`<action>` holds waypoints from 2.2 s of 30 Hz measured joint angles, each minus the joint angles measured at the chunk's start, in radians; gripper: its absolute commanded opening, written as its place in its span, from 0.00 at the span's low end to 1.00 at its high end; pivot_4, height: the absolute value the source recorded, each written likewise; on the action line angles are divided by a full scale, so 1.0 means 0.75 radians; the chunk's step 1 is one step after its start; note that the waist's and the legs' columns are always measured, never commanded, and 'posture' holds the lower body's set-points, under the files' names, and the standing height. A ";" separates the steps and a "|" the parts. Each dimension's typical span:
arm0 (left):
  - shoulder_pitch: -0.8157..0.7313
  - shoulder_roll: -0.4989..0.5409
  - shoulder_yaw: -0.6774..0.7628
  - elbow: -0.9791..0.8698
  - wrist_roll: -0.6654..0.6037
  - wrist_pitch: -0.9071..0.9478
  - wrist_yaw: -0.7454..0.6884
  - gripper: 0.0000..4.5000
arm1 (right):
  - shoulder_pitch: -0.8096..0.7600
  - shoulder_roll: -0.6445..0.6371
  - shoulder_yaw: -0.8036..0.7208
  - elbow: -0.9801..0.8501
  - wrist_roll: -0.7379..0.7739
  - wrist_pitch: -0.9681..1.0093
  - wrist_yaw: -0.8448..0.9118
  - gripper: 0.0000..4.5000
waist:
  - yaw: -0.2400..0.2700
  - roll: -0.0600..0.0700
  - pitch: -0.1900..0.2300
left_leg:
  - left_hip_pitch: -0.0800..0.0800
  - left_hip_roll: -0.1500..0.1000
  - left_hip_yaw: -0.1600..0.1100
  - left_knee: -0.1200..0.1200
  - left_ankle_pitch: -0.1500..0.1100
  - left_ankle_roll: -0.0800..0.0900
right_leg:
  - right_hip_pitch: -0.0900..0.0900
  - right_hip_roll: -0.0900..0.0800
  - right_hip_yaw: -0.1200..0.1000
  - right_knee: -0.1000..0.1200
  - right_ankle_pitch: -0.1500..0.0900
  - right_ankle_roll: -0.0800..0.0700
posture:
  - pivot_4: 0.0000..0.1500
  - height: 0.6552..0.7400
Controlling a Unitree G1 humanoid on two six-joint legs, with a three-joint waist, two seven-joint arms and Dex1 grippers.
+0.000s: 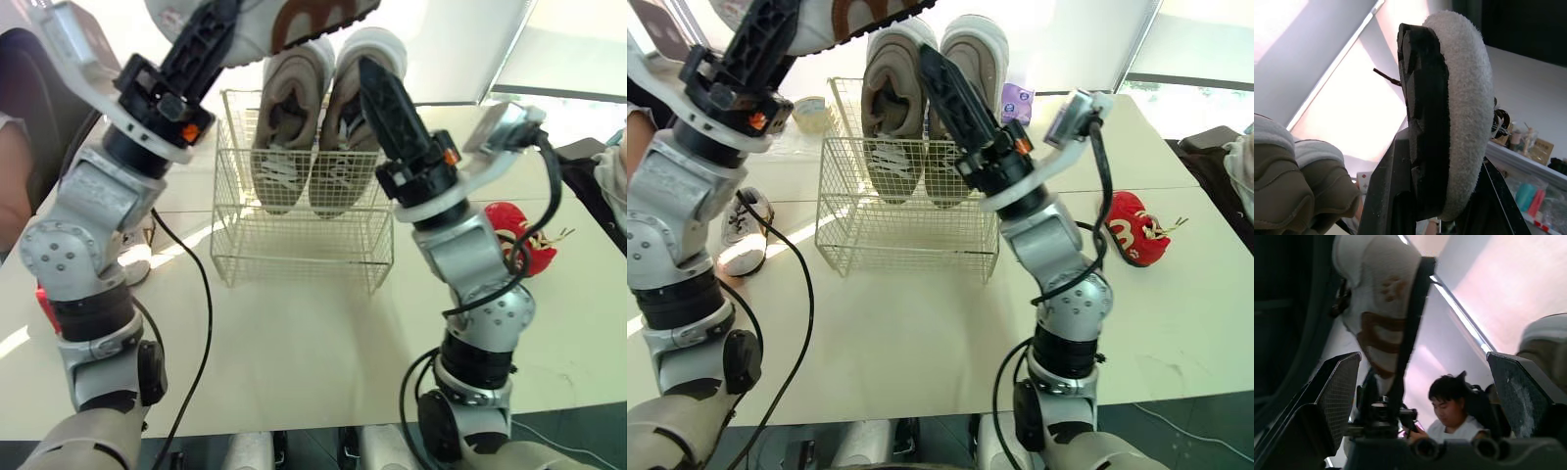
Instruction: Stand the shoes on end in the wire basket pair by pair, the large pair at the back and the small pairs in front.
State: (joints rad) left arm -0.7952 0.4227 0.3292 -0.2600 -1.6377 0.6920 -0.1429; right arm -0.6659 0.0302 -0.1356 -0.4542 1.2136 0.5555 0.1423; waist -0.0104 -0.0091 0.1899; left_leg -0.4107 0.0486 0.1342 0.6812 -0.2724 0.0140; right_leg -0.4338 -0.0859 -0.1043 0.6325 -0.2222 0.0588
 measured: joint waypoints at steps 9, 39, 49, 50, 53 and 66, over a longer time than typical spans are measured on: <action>0.109 -0.092 -0.057 -0.089 0.077 -0.033 0.006 0.11 | -0.119 0.014 0.020 0.106 -0.083 -0.111 0.040 0.99 | -0.005 0.000 0.000 | 0.000 0.000 0.000 0.001 -0.001 0.002 | 0.001 -0.001 0.000 -0.001 0.000 0.000 | 1.00 1.00; 0.520 0.814 0.006 -0.340 0.398 0.322 -0.506 0.55 | -0.561 -1.061 0.145 0.913 -0.678 -0.231 1.381 0.19 | -0.011 0.002 0.002 | -0.002 0.001 0.004 -0.008 -0.006 0.008 | -0.007 -0.001 0.000 -0.004 -0.002 -0.002 | 1.00 1.00; 0.573 0.793 -0.008 -0.463 0.441 0.321 -0.476 0.55 | -0.510 -0.940 0.267 1.116 -0.998 -0.518 1.561 0.19 | -0.005 0.002 0.002 | -0.009 0.001 0.003 -0.007 0.001 -0.002 | -0.012 -0.002 -0.001 -0.004 -0.001 -0.002 | 1.00 1.00; 0.573 0.792 -0.008 -0.463 0.441 0.321 -0.473 0.55 | -0.504 -0.927 0.274 1.136 -1.016 -0.533 1.573 0.19 | -0.004 0.002 0.002 | -0.009 0.001 0.003 -0.007 0.001 -0.002 | -0.012 -0.002 -0.001 -0.004 -0.001 -0.002 | 1.00 1.00; 0.579 0.792 -0.008 -0.463 0.456 0.321 -0.474 0.57 | -0.496 -0.904 0.281 1.176 -1.049 -0.551 1.617 0.36 | -0.003 0.003 0.002 | -0.010 0.001 0.003 -0.006 0.001 -0.002 | -0.012 -0.002 -0.001 -0.004 -0.001 -0.002 | 1.00 1.00; 0.623 0.784 -0.010 -0.422 0.518 0.321 -0.514 0.57 | -0.403 -0.946 0.223 1.068 -1.086 -0.475 1.614 0.99 | -0.003 0.002 0.002 | -0.010 0.001 0.002 -0.005 0.001 -0.002 | -0.012 -0.002 -0.002 -0.003 -0.001 -0.002 | 1.00 1.00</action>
State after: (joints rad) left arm -0.3278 1.0106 0.3220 -0.5762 -1.2490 0.9329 -0.5283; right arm -0.9682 -0.6795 0.0320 0.3465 0.3991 0.1990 1.3527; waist -0.0125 -0.0073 0.1916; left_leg -0.4183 0.0494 0.1357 0.6778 -0.2720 0.0124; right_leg -0.4427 -0.0874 -0.1058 0.6305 -0.2232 0.0574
